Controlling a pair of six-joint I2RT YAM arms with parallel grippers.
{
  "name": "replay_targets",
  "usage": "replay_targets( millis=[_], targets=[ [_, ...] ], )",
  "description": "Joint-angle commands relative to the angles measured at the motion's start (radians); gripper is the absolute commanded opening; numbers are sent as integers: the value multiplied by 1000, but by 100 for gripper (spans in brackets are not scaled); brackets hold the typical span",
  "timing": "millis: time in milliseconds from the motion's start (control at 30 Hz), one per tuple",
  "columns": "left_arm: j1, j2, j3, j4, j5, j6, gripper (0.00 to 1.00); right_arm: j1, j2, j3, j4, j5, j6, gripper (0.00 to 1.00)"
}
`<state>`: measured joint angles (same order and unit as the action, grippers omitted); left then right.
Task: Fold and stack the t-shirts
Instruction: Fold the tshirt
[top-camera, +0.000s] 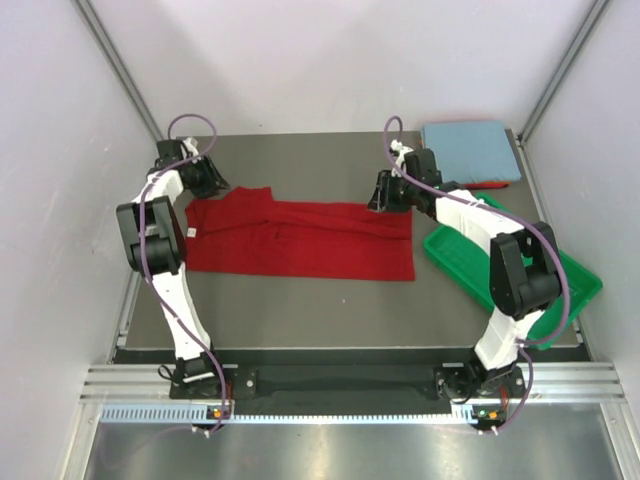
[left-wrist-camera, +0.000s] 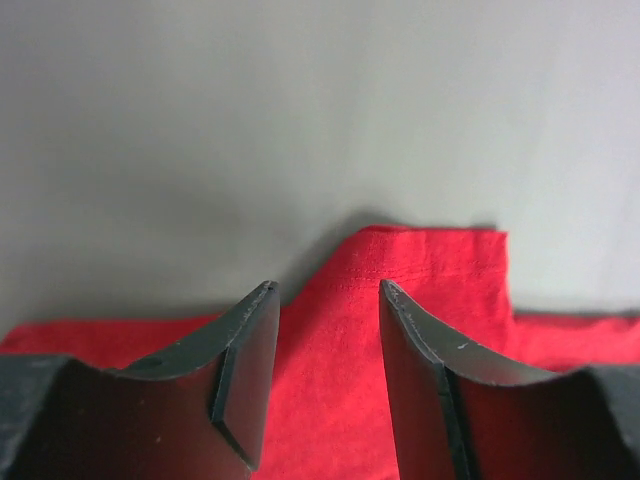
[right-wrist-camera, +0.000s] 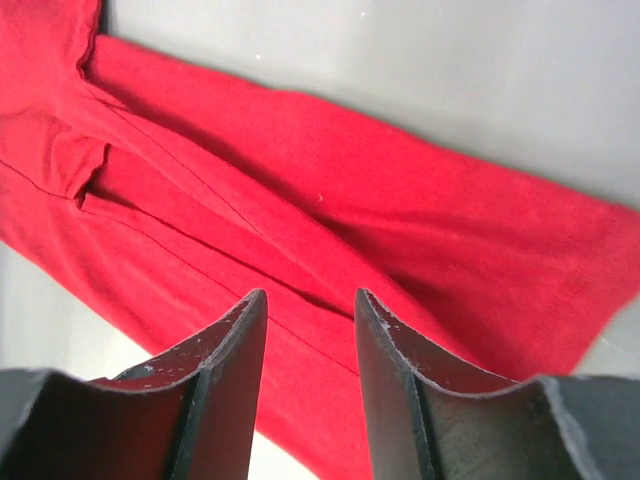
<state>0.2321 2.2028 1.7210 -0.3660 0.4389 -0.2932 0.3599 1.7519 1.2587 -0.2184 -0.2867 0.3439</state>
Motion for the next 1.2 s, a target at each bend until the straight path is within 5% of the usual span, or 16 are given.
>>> replay_targets(
  millis=[0, 333, 633, 1167],
  targets=[
    [-28, 15, 43, 38, 80, 83, 50, 37, 23, 65, 5, -9, -11, 42],
    [-63, 87, 72, 29, 76, 143, 46, 57, 78, 113, 8, -16, -22, 43],
    [-88, -26, 57, 1, 57, 114, 3, 63, 70, 90, 13, -8, -19, 43],
    [-103, -328, -251, 6, 21, 118, 5, 70, -57, -24, -6, 26, -6, 43]
  ],
)
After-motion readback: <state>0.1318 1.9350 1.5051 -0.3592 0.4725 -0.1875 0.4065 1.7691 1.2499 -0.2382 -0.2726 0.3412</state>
